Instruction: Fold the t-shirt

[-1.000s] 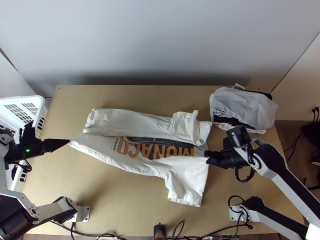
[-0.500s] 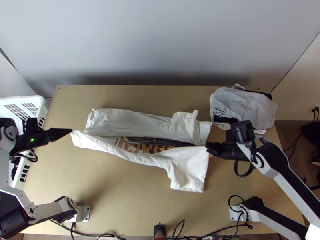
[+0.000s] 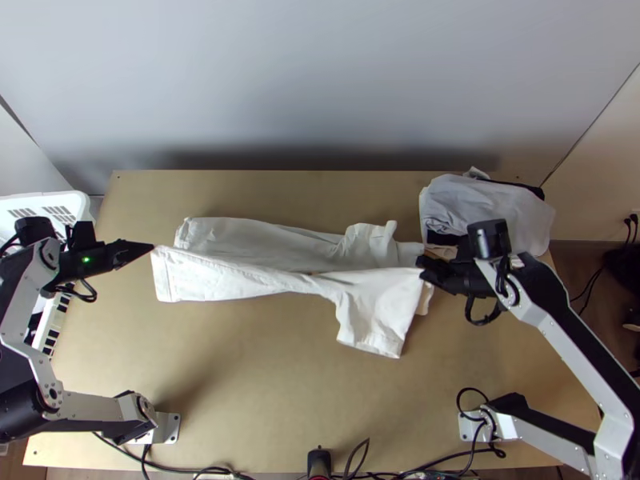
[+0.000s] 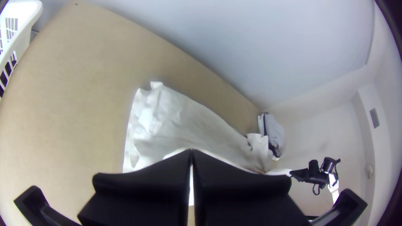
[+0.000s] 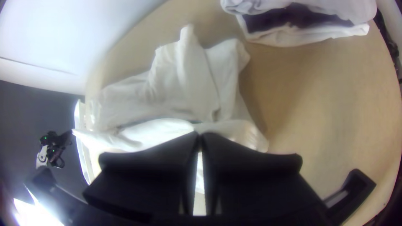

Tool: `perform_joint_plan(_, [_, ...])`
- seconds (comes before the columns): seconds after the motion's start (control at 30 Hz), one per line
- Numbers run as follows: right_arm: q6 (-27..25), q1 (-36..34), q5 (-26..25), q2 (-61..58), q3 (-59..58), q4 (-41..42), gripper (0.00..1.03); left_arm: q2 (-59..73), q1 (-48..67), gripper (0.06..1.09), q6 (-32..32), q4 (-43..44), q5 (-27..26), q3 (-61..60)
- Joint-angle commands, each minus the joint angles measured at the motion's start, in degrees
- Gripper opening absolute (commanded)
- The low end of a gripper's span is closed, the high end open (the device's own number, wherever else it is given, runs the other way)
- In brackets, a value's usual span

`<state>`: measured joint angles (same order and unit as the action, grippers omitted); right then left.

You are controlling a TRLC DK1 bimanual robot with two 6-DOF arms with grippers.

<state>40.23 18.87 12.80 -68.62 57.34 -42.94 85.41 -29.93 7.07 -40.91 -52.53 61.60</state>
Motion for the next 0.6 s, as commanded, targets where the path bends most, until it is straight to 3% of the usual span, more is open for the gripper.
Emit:
perform_joint_plan(0.0, [0.3, -3.1, -0.5, -4.8, 3.0, 0.9, 0.03, 2.7, 0.9, 0.1, -2.3, 3.7, 1.8, 0.1])
perform_joint_plan(0.3, [0.4, -3.3, -1.5, -10.1, 5.7, 1.6, 0.03, 4.7, 1.6, 0.1, -3.2, 6.0, 3.7, -0.1])
perform_joint_plan(0.57, [0.6, -3.3, -1.6, -15.7, 8.2, 4.7, 0.03, 10.2, 8.5, 0.1, -11.5, 17.5, 10.1, 0.3])
